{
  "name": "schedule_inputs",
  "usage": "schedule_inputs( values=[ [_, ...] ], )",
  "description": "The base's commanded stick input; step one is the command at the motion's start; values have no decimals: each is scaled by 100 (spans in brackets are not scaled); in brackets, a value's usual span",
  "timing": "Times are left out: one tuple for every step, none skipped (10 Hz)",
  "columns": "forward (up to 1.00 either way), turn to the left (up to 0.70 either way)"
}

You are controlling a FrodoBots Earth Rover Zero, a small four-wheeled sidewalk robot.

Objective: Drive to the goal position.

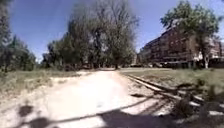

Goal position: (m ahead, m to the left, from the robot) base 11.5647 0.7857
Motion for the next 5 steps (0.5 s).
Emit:
schedule_inputs(
  values=[
    [85,0],
    [85,0],
    [85,0],
    [85,0],
    [85,0]
  ],
)
